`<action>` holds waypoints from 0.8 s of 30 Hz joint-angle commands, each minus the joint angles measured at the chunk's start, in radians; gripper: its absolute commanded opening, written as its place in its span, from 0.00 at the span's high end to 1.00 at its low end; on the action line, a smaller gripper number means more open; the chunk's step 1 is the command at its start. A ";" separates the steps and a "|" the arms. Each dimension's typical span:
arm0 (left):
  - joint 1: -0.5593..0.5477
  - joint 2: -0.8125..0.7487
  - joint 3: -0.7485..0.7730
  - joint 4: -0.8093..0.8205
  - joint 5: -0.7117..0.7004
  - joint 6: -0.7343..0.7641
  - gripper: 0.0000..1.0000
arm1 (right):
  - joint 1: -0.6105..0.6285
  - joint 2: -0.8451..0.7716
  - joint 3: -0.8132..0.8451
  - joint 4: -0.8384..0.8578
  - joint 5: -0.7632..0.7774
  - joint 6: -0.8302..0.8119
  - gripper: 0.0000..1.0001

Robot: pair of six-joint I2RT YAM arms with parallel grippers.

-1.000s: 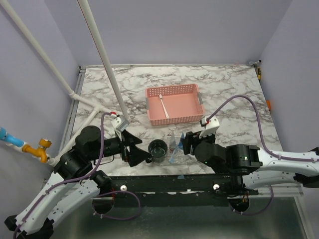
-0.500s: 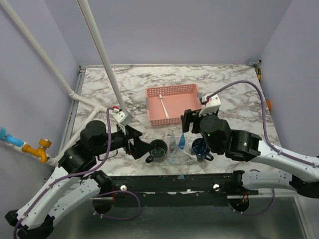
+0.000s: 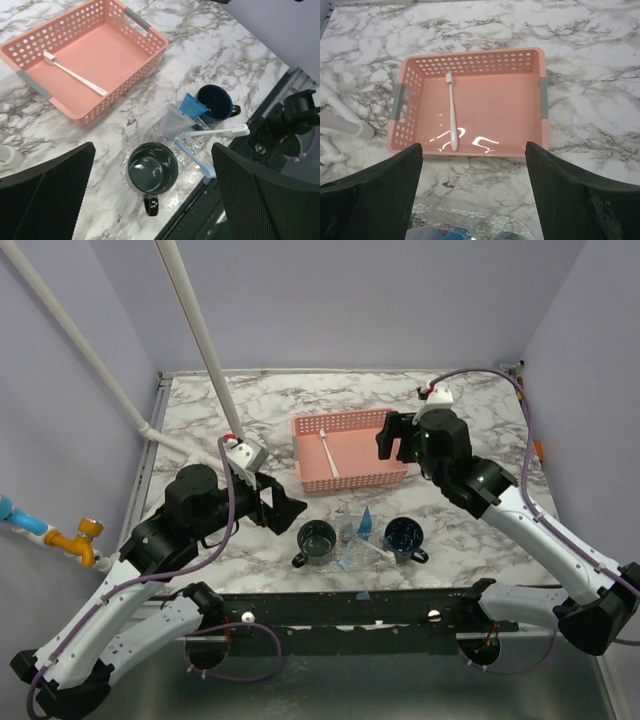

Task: Prepare toiletry sets of a toothbrush and toothpaste on the tray

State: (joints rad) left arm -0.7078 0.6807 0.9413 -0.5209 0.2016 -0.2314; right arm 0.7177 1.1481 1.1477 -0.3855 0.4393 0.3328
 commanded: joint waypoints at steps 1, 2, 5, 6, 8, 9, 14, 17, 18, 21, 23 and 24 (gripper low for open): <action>0.022 0.016 0.040 0.002 -0.125 0.060 0.01 | -0.112 0.015 0.032 0.026 -0.200 0.007 0.13; 0.028 0.017 0.044 0.007 -0.136 0.065 0.01 | -0.127 0.016 0.032 0.027 -0.208 0.002 0.10; 0.052 0.021 0.045 0.034 -0.161 0.077 0.01 | -0.172 0.014 0.029 0.025 -0.239 -0.003 0.06; 0.059 0.027 0.047 0.042 -0.166 0.079 0.01 | -0.193 0.012 0.026 0.025 -0.255 -0.005 0.05; 0.072 0.039 0.050 0.053 -0.186 0.083 0.01 | -0.229 0.006 0.018 0.027 -0.277 -0.010 0.01; 0.075 0.044 0.050 0.056 -0.193 0.087 0.01 | -0.244 0.001 0.012 0.030 -0.285 -0.013 0.00; 0.079 0.026 0.004 0.108 -0.240 0.097 0.01 | -0.255 -0.028 -0.035 0.043 -0.241 -0.014 0.00; 0.079 0.002 -0.022 0.125 -0.258 0.107 0.01 | -0.254 -0.057 -0.066 0.041 -0.246 -0.008 0.00; 0.079 -0.005 -0.026 0.125 -0.268 0.112 0.01 | -0.254 -0.069 -0.073 0.042 -0.247 -0.010 0.00; 0.080 -0.035 -0.057 0.145 -0.286 0.115 0.01 | -0.254 -0.107 -0.097 0.036 -0.226 -0.012 0.00; 0.080 -0.057 -0.084 0.169 -0.284 0.108 0.01 | -0.255 -0.130 -0.107 0.025 -0.209 -0.011 0.00; 0.079 -0.066 -0.097 0.180 -0.283 0.107 0.01 | -0.255 -0.142 -0.111 0.021 -0.197 -0.003 0.00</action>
State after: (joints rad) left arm -0.6338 0.6586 0.8940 -0.4061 -0.0437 -0.1364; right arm 0.4633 1.0576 1.0569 -0.3603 0.2127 0.3347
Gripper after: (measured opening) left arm 0.987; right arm 0.996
